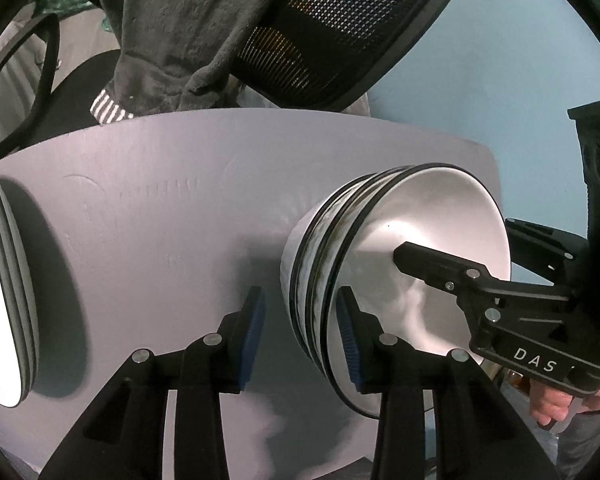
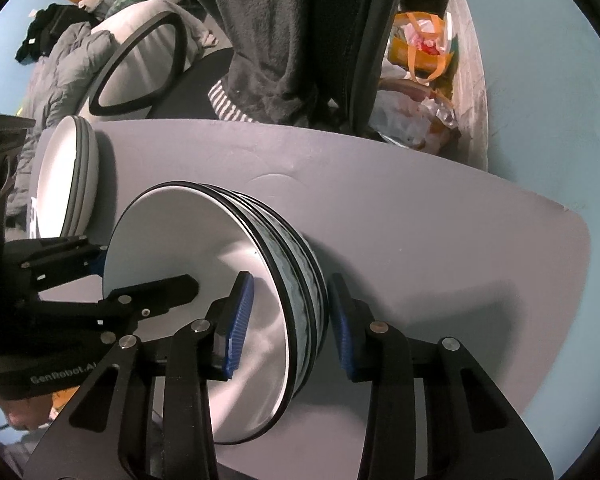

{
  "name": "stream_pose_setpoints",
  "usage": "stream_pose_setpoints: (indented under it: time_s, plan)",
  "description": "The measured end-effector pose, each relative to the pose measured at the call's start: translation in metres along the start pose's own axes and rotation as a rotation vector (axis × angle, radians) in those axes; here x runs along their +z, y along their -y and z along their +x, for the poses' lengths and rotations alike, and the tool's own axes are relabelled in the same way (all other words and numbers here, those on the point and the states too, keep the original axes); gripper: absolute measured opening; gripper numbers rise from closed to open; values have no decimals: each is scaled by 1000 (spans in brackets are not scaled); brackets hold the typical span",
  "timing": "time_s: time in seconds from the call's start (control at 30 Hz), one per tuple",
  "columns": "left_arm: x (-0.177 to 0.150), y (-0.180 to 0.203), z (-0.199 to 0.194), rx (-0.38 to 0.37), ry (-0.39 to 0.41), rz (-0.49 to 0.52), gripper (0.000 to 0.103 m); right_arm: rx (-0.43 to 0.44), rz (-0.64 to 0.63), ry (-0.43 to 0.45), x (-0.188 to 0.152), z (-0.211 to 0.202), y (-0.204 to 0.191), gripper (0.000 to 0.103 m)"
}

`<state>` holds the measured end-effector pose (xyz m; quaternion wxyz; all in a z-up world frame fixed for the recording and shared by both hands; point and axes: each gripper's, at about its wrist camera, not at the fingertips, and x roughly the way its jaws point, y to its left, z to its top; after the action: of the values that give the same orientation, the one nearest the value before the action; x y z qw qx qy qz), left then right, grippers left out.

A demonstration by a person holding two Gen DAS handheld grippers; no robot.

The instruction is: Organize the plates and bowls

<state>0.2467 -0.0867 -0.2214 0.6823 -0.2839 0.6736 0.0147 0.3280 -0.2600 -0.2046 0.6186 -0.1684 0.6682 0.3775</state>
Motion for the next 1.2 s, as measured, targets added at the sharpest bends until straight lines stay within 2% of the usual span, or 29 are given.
stream_pose_setpoints:
  time_s: [0.07,0.17,0.4,0.57,0.97,1.2]
  plan:
    - [-2,3,0,-13,3,8,28,-3,6,-2,-1,0,-1,36]
    - [-8,7,-2,25,26,20,28,-9,13,-8,-4,0,-4,36]
    - [-26,-14,-10,50,25,-19,27,27,39,-4,-18,6,-17,32]
    - [-50,-38,-21,91,26,-56,27,32,3,-9,-27,16,-51,32]
    - [-124,-113,-47,114,53,-214,27,29,-87,-22,-41,46,-139,32]
    - [-152,-145,-57,128,66,-254,27,36,-124,-41,-42,61,-180,32]
